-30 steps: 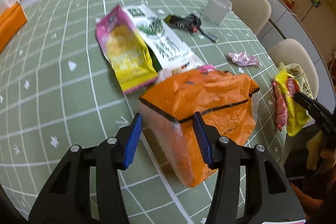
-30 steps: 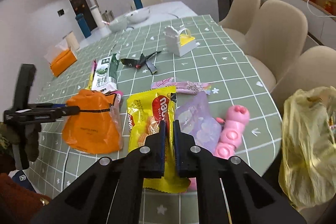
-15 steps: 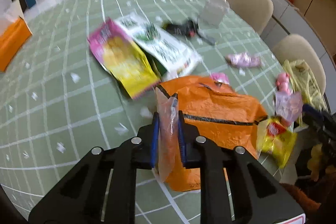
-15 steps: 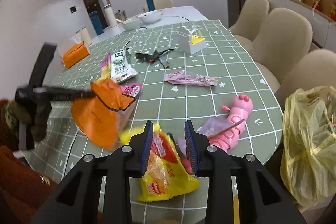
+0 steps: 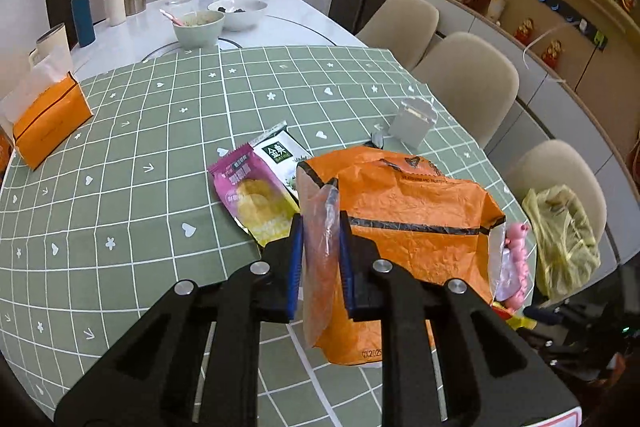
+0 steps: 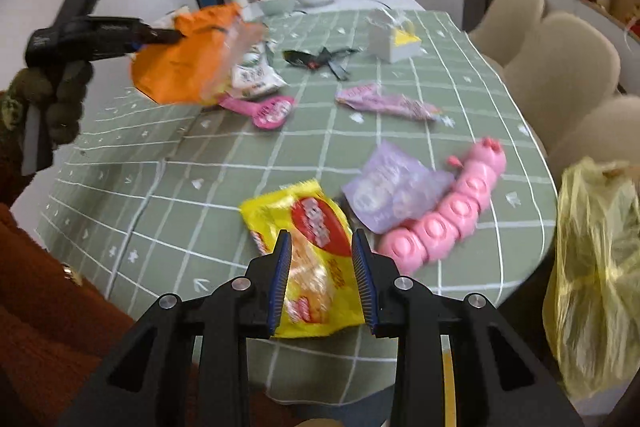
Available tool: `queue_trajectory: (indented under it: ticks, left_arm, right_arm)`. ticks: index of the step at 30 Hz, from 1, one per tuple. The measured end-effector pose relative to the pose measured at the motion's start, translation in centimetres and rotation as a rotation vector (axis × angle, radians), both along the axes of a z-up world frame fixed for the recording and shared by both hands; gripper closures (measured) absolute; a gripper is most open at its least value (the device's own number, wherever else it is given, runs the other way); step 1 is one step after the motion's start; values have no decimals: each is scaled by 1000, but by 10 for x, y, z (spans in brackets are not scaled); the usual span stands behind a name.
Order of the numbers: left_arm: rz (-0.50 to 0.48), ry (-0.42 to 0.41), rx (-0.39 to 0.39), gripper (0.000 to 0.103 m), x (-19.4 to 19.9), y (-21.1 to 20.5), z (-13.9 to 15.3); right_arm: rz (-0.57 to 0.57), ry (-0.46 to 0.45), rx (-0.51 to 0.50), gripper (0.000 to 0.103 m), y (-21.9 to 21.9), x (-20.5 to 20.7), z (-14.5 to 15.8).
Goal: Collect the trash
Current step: 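Lift the yellow chip bag and orange bag and carry both over the yellow bin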
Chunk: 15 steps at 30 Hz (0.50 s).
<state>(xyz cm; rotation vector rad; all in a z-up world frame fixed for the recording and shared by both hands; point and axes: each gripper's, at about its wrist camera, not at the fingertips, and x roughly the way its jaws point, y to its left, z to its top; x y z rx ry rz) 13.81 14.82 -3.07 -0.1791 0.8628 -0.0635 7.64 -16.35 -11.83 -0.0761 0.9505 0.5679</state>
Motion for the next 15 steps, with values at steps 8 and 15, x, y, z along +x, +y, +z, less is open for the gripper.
queue_trajectory:
  ticks: [8,15]
  left_arm:
    - [19,7,-19,86,-1,4,0]
    - [-37,59,-31,86,0,-14,-18]
  right_arm:
    - [75,71,103,73,19,-1,-2]
    - [49,32,-56,73,20,25,-13]
